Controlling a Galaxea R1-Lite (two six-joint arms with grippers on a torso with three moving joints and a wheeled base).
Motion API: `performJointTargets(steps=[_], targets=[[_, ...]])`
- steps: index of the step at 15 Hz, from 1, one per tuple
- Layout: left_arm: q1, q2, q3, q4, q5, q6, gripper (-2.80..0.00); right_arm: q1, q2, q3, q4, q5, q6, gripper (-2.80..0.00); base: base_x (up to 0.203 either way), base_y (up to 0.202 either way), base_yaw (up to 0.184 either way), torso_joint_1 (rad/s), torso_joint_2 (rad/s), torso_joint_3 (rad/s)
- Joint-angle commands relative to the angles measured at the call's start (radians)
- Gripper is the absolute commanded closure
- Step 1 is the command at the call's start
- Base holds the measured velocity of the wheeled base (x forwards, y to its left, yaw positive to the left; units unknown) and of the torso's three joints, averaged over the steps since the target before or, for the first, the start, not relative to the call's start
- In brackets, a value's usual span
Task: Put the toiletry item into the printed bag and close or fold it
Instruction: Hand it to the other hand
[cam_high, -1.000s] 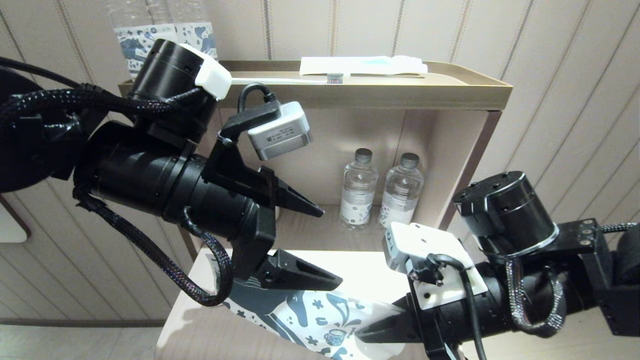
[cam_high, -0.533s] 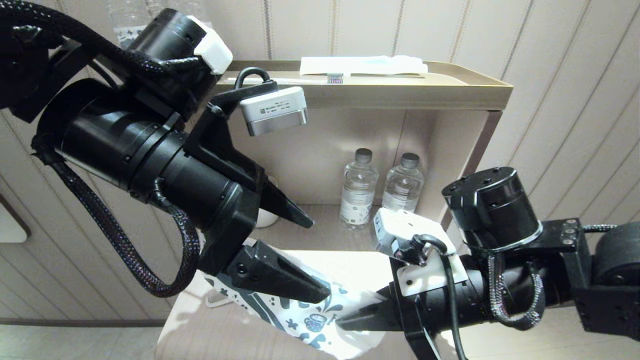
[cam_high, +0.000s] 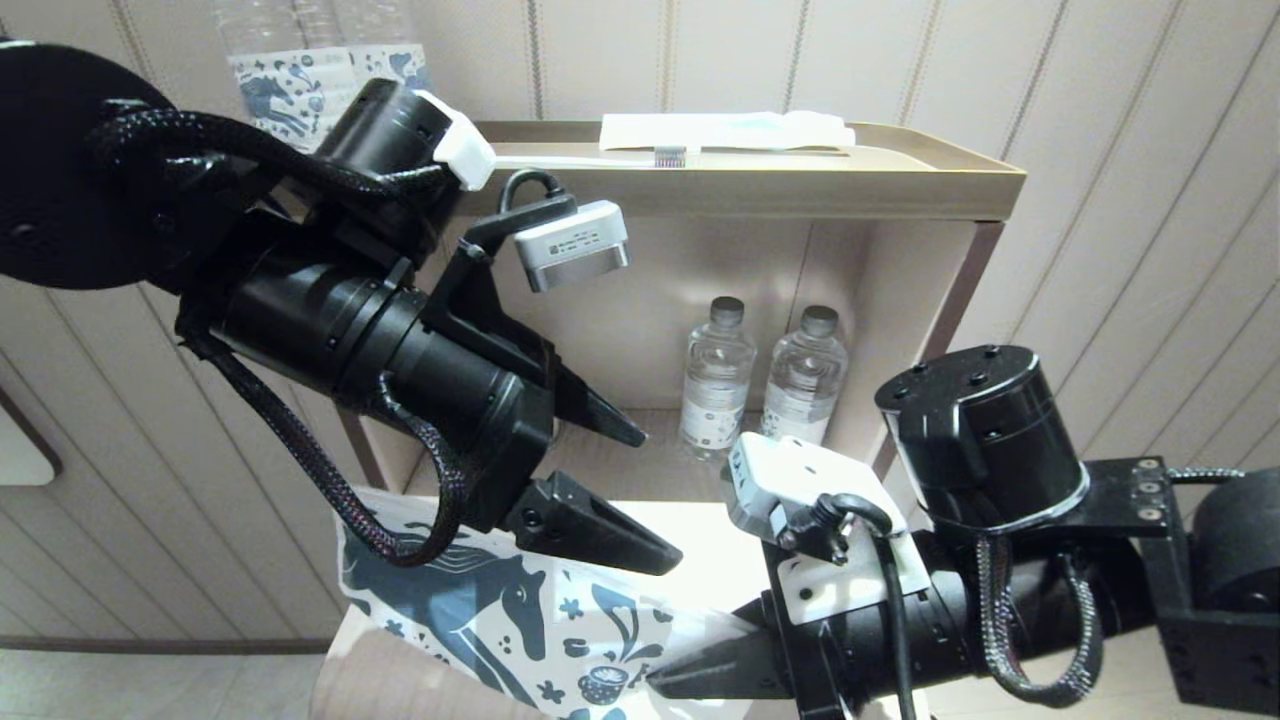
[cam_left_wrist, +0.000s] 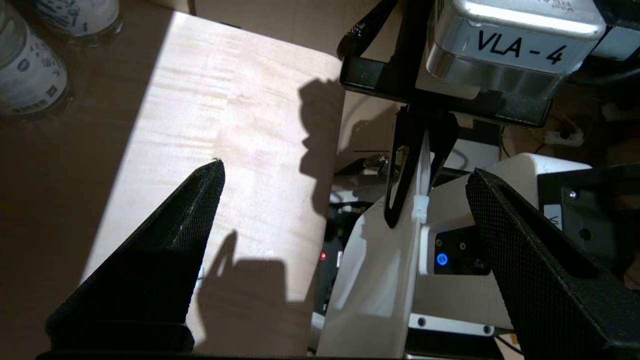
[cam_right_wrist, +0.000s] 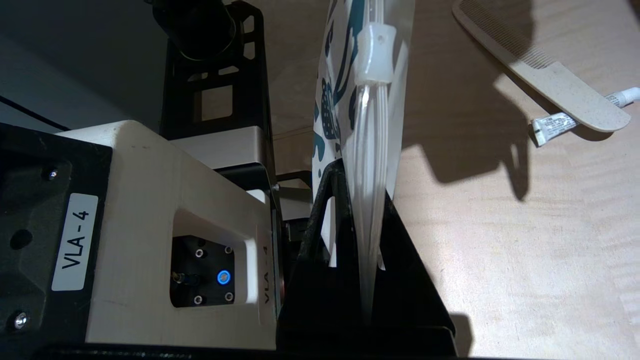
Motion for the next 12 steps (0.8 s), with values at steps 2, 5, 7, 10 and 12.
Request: performJointTargets(steps=[2, 5, 7, 10, 12], targets=[[0.0, 0.003, 0.04, -0.001, -0.034, 0.005, -2.8, 0.001, -0.002, 0.0, -0.001, 0.005, -0.002, 0.0, 0.0, 0.0, 0.0, 0.0, 0.0, 0.0], [0.0, -0.004, 0.051, 0.0, -0.053, 0.016, -2.8, -0.008, -0.013, 0.001, -0.001, 0.014, -0.002, 0.0, 0.0, 0.0, 0.0, 0.0, 0.0, 0.0], [0.0, -0.004, 0.063, 0.0, -0.048, 0.02, -2.8, -0.011, -0.013, 0.001, -0.001, 0.019, -0.002, 0.0, 0.0, 0.0, 0.0, 0.0, 0.0, 0.0], [0.0, -0.004, 0.078, 0.0, -0.046, 0.028, -2.8, -0.014, -0.017, 0.0, -0.001, 0.019, -0.002, 0.0, 0.0, 0.0, 0.0, 0.0, 0.0, 0.0], [0.0, -0.005, 0.077, -0.001, -0.048, 0.029, -2.8, -0.014, -0.016, -0.003, -0.001, 0.019, -0.002, 0.0, 0.0, 0.0, 0.0, 0.0, 0.0, 0.0]])
